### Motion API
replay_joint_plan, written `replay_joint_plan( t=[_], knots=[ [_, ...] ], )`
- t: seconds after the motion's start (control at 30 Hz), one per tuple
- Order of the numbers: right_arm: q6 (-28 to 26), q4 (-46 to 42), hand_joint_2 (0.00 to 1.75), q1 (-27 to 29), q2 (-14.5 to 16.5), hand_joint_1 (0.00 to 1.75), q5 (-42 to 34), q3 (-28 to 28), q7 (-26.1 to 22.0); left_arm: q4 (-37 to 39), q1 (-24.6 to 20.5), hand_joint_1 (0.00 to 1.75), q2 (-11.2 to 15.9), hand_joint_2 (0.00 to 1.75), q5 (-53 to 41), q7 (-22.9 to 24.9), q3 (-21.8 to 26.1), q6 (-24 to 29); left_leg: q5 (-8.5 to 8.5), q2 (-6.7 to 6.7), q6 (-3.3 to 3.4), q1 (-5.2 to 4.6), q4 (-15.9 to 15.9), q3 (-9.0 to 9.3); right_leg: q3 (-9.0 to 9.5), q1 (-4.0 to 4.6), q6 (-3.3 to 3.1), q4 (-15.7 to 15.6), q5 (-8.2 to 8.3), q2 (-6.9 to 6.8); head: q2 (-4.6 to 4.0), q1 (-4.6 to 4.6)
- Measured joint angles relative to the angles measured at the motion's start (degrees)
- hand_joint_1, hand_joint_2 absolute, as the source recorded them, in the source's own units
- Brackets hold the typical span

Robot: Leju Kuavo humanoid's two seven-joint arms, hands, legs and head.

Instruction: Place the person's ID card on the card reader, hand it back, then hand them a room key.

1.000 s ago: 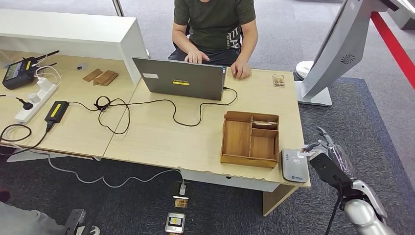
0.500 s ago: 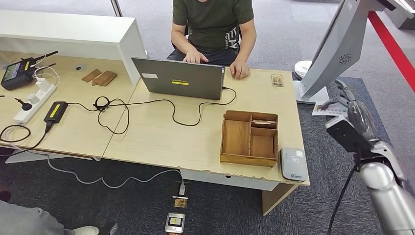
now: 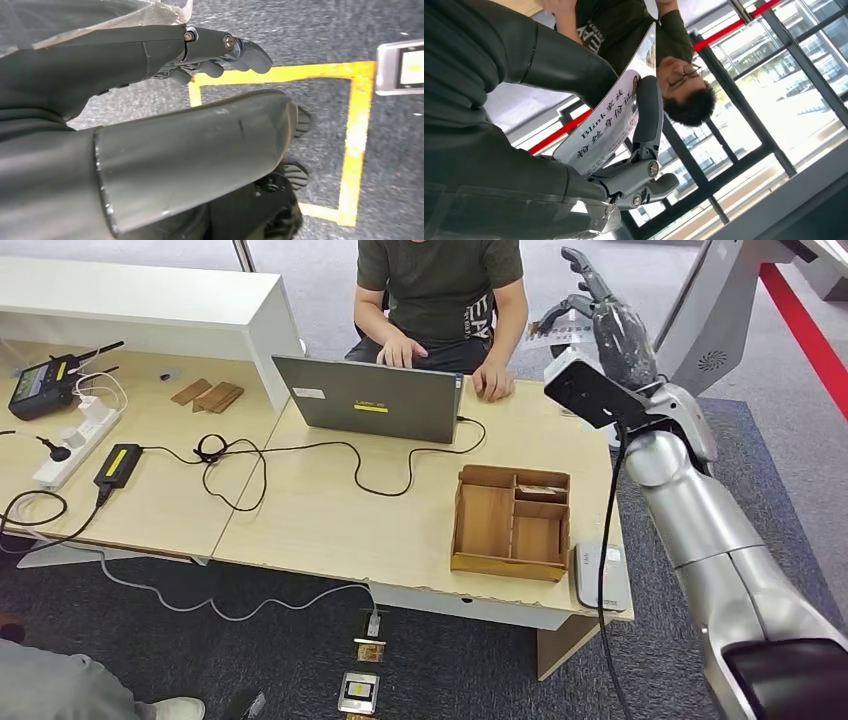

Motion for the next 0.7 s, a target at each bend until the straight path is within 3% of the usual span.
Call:
replay_joint_plan(
  t=[0.1,0.2,0.27,0.4,0.53,0.7],
  knots=[
    [-0.21,6.13,1.75,-3.83,5.09,1.75,1.74,2.28,0.38,0.0,-0.11,0.0,-0.33,0.0,0.03,-2.52,-0.6,0.24,0.0,0.0,-0.01,0.04,0.0,-0.02,-0.01,0.1,-0.02,-0.02,-0.01,0.0,0.0,0.02],
    [-0.65,15.14,1.75,-6.46,11.29,1.75,5.6,5.68,4.16,0.0,-0.2,0.0,-0.9,0.0,-0.42,-3.91,-1.75,-0.09,0.0,0.02,-0.01,0.03,0.01,-0.05,-0.04,0.1,-0.02,-0.09,0.01,0.0,0.0,0.03],
    [-0.74,19.12,1.75,-7.45,13.72,1.75,7.14,7.13,6.41,0.0,-0.18,0.0,-1.06,0.0,-0.84,-3.96,-2.41,-0.43,0.0,0.03,-0.01,0.02,0.02,-0.05,-0.05,0.1,-0.02,-0.1,0.02,0.0,0.0,0.03],
    [-0.61,21.95,1.75,-7.86,14.89,1.75,8.15,8.02,8.32,0.0,-0.17,0.0,-1.06,0.0,-0.98,-4.27,-3.02,-0.77,0.0,0.05,-0.01,0.02,0.03,-0.04,-0.06,0.1,-0.02,-0.11,0.02,0.0,0.0,0.02],
    [0.33,24.15,1.75,-8.3,14.92,1.75,9.9,8.77,11.95,0.0,-0.15,0.0,-1.07,0.0,-1.16,-7.85,-3.41,-1.91,0.0,0.04,-0.01,0.02,0.04,-0.04,-0.07,0.1,-0.02,-0.12,0.02,0.0,0.0,0.03],
    [0.99,26.43,1.75,-9.09,14.46,1.75,10.5,9.28,12.79,0.0,-0.24,0.0,-1.08,0.0,-1.17,-9.83,-3.79,-2.33,0.0,0.05,-0.01,0.02,0.04,-0.03,-0.07,0.09,-0.04,-0.12,0.05,0.03,0.0,0.03]
  ],
)
